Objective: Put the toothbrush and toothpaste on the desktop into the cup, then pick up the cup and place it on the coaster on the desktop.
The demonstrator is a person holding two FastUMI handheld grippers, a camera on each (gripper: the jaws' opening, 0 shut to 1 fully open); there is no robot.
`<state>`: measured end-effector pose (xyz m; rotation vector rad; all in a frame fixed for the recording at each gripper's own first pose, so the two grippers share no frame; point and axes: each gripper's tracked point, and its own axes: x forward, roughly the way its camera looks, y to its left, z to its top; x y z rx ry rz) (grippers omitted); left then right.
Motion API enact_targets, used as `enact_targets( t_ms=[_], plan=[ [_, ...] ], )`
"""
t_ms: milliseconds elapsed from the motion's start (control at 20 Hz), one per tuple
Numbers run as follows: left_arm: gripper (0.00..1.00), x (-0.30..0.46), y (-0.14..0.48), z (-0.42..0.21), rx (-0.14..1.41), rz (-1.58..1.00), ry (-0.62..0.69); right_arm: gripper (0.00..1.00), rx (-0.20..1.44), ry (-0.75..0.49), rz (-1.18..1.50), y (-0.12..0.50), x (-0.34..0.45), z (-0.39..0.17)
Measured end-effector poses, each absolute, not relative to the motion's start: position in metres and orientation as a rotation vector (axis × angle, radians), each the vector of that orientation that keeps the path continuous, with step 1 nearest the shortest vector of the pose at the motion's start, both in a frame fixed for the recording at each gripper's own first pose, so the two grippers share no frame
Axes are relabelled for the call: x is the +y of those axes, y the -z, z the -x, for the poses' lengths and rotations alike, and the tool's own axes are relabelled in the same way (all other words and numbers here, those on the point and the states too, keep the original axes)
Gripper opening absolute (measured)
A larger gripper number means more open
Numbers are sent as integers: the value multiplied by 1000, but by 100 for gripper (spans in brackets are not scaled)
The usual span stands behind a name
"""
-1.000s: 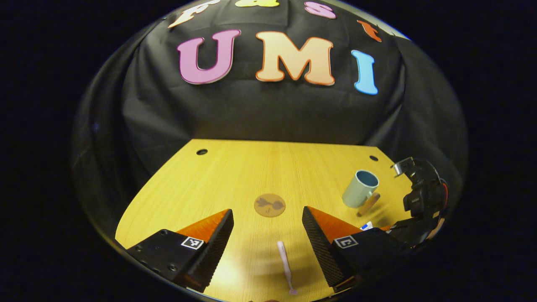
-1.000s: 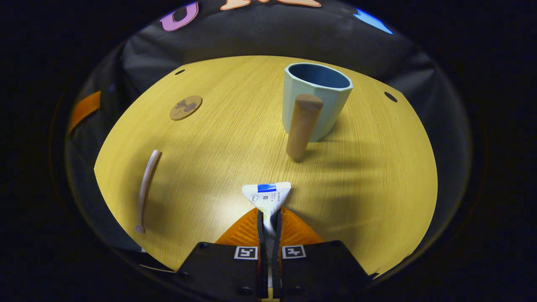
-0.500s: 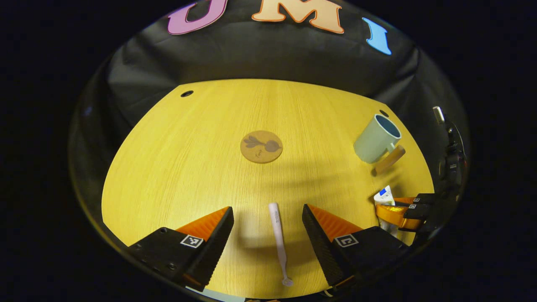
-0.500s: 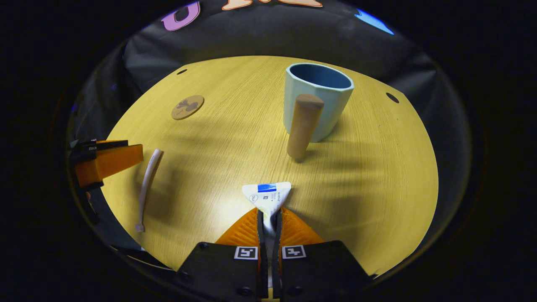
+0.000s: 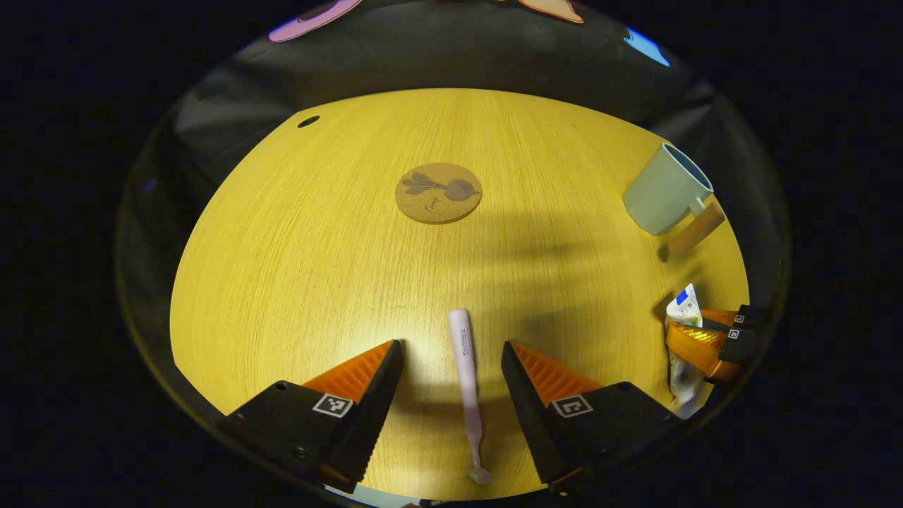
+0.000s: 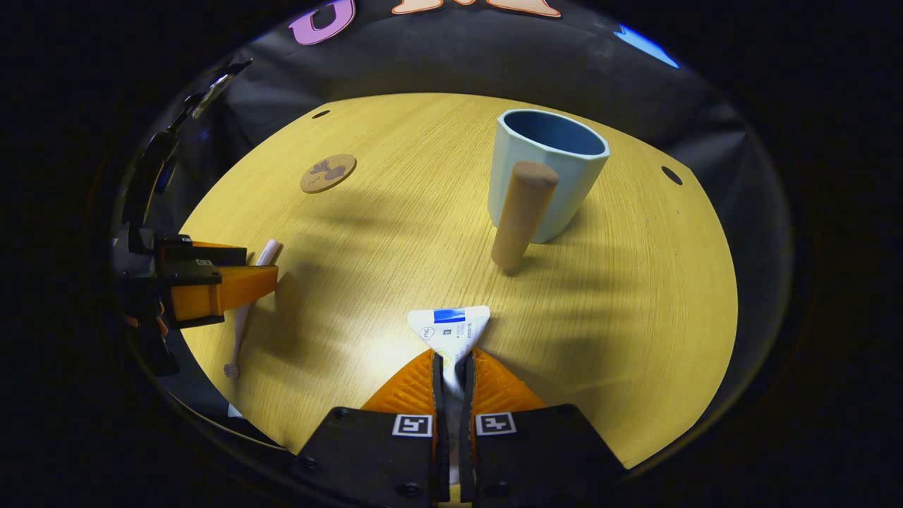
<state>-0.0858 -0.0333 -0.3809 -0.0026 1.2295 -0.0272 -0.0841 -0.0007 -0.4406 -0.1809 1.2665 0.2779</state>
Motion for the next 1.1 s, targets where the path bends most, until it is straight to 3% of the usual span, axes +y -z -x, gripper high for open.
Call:
enact_targets(
  t_ms=[150,400,450,700,1100],
  plan=[
    [81,-35,381,87,1245,-1,29,8,1261,-298,189,440,-1,84],
    [13,-40,382,92,1294,12,56,8,1263,-312,195,441,-1,84],
    [9,-40,381,92,1300,18,69,8,1263,-308,195,441,-1,84],
    [0,-38,380,94,1280,8,147,8,1266,-269,173,440,-1,84],
    [0,-47,383,92,1197,109,219,5,1109,-293,132,421,6,70]
  ],
)
